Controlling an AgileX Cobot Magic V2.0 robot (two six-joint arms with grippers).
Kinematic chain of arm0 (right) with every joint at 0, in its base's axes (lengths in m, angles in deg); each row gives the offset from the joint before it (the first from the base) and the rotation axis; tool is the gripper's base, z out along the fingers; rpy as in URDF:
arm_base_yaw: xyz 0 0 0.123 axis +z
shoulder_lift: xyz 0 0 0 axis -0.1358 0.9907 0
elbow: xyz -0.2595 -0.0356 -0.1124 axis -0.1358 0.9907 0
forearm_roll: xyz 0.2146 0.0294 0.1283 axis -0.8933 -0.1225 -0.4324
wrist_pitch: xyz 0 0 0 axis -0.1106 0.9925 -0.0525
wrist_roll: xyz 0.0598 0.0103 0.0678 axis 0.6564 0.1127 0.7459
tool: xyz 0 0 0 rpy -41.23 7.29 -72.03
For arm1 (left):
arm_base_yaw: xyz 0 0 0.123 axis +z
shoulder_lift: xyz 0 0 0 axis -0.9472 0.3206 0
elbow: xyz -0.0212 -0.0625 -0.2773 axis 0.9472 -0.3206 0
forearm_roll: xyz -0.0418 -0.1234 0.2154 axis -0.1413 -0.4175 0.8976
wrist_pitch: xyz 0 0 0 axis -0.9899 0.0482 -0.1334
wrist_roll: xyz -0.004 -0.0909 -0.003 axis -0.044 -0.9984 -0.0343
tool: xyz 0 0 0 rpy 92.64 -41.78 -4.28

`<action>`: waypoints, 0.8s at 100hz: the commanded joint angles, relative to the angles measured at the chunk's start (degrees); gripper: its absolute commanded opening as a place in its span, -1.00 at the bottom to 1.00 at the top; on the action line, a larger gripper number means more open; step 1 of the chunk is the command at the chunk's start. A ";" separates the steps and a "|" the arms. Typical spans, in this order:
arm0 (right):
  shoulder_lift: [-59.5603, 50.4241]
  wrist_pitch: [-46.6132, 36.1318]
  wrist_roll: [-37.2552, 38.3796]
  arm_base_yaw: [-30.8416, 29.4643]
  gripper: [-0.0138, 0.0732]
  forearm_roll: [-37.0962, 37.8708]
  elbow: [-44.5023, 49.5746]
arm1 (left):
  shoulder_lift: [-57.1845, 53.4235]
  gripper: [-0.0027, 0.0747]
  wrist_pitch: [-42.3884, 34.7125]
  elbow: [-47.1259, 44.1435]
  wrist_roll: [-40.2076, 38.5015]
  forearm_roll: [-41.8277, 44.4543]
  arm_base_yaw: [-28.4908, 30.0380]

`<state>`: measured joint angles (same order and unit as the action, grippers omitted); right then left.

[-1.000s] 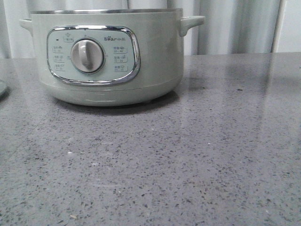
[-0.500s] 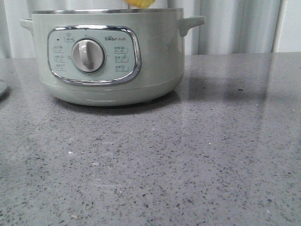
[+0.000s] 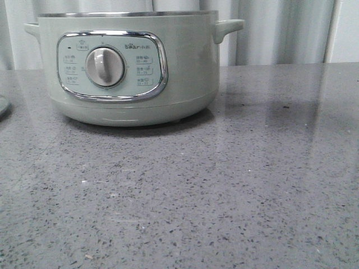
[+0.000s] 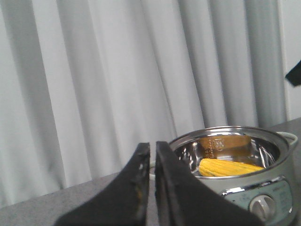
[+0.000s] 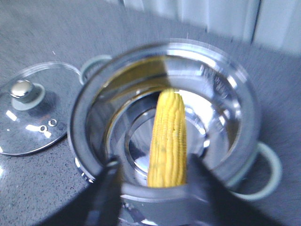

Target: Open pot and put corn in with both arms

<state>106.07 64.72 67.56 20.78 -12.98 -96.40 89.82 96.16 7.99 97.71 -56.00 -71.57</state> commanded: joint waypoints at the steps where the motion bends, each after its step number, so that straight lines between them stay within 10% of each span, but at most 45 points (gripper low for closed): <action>1: -9.23 -3.72 -3.61 -0.23 -0.86 1.22 2.53 | -0.17 -0.98 -1.70 -0.18 -2.38 -0.76 -0.46; 46: -57.27 -12.88 -3.58 -0.23 -0.82 15.15 45.09 | -0.54 -0.98 -6.63 -11.03 -3.20 -6.63 -0.46; 80: -69.56 -19.86 -3.58 -0.23 -0.83 15.15 51.49 | -0.54 -0.98 -6.99 -14.81 -3.20 -6.63 -0.46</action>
<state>36.32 50.57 64.49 20.78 1.26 -43.86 88.51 92.80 -7.68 95.05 -60.69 -71.57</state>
